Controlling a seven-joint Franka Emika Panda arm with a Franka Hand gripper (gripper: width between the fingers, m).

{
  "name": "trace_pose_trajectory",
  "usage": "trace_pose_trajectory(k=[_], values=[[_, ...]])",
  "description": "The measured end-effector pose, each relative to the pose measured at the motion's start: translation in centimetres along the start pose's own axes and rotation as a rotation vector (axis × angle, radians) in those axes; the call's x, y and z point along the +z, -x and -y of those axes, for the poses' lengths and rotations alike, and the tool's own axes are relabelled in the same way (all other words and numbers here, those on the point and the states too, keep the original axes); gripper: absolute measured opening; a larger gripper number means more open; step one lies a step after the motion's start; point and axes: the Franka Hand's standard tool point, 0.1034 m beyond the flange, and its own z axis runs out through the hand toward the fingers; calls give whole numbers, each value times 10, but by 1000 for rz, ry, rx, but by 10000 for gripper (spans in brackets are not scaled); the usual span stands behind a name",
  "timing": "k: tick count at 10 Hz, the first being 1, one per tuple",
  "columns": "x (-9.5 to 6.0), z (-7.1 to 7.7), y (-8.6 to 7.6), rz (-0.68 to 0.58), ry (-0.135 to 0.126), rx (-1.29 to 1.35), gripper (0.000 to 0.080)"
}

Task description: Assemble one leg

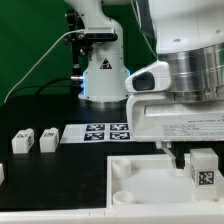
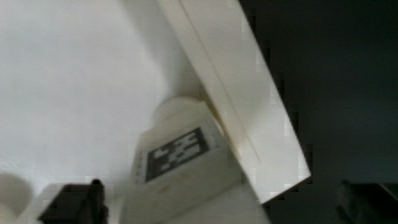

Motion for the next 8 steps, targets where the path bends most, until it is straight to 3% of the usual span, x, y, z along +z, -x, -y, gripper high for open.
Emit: trace_pose_trajectory(k=[1,2,3,5,6,7,8], values=[[0,-1,-1,-2,4,-130,649],[-3,-3,-5,-10,41,-348,649],[-4,-3,-7,-17,56,-441,649],[-3,-3,-6,-14,51,-397,620],[-3,-3,-5,-14,50,-380,432],[-3,-2,-5,-15,44,-259,432],[-3,-5,-6,-18,46,-171,295]])
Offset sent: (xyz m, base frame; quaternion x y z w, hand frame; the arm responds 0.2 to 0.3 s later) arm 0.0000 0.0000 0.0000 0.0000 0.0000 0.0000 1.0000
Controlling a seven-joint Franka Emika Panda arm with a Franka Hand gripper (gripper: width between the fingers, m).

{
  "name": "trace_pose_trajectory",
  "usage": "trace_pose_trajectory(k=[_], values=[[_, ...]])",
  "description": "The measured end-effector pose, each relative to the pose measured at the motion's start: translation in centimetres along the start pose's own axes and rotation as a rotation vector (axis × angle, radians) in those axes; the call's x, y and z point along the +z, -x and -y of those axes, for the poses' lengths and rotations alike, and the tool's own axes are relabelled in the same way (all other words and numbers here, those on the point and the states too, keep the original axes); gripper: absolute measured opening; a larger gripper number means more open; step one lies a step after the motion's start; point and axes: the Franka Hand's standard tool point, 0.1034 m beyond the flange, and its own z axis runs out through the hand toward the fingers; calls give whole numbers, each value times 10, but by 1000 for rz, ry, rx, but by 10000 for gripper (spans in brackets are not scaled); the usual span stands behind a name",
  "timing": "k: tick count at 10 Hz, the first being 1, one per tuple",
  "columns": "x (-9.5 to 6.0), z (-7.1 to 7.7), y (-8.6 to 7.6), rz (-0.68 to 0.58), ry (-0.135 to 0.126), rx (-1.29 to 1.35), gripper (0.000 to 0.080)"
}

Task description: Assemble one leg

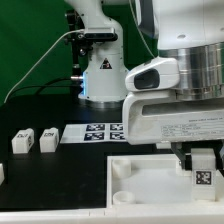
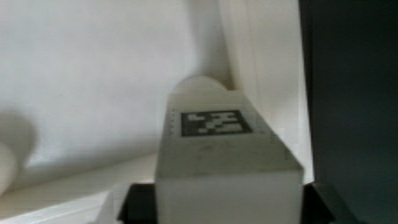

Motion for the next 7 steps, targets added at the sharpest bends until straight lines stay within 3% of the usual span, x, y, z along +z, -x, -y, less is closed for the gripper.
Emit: trace_pose_trajectory(k=[2,7], values=[[0,-2,-1,3,-9,189,295],[1,-7,0,19,-12,1082,295]])
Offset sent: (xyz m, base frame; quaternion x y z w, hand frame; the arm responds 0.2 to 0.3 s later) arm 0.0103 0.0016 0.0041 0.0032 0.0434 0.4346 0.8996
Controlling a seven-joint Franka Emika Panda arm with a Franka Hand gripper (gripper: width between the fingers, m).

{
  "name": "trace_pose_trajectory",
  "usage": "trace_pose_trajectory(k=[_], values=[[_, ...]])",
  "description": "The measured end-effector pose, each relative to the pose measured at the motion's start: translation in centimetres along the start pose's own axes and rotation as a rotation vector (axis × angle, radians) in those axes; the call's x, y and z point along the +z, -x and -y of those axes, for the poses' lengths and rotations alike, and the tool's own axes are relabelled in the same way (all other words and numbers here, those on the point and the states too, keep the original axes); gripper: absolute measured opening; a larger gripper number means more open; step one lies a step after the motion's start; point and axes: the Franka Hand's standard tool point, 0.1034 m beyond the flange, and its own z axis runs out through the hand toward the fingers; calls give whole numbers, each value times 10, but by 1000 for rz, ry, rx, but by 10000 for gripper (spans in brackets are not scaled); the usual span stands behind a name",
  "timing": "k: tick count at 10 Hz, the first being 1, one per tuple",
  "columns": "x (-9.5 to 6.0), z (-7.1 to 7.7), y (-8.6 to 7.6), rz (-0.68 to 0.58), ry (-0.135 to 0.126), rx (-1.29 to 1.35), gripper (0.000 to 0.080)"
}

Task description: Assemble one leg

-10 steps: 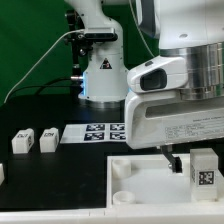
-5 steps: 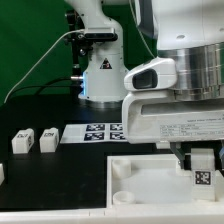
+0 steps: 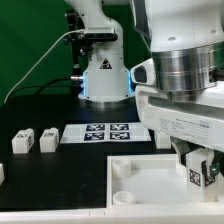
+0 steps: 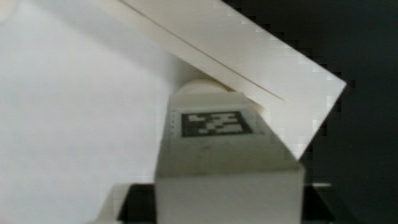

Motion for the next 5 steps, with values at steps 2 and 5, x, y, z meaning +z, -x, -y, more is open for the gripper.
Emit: trace_pose_trajectory(k=[2,5], values=[[0,-3,-2,37,-16,257,295],[0,-3,1,51,-12,431,295]])
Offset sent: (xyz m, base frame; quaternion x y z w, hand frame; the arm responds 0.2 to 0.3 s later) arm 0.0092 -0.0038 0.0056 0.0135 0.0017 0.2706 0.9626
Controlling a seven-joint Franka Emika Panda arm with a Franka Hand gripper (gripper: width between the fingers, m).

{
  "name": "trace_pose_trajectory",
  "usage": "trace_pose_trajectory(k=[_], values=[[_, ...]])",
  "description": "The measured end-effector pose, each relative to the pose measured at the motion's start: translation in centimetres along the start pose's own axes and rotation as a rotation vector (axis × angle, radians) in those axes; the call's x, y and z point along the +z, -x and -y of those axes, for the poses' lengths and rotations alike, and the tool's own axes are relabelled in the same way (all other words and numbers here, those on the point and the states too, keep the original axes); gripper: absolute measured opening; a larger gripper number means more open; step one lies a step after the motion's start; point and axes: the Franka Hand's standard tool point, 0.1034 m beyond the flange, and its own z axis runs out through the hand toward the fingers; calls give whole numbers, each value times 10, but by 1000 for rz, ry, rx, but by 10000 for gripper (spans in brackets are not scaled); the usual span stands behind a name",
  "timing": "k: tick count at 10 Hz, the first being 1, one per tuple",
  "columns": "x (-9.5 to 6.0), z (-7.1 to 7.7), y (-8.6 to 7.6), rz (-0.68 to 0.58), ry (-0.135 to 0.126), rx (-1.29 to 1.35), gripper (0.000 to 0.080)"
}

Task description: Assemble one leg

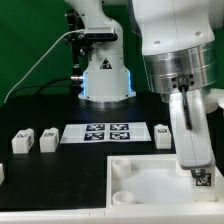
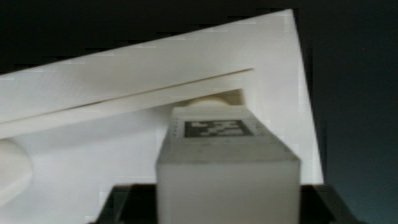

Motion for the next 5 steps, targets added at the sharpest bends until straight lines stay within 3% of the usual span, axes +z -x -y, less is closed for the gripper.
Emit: trace_pose_trajectory(k=[1,2,3,5], values=[[1,0,0,0,1,-48,295],[2,-1,0,-1,1,-56,478],[5,0,5,-3,-33,-209,594],[5,-4,11,-3,-25,-571,638]])
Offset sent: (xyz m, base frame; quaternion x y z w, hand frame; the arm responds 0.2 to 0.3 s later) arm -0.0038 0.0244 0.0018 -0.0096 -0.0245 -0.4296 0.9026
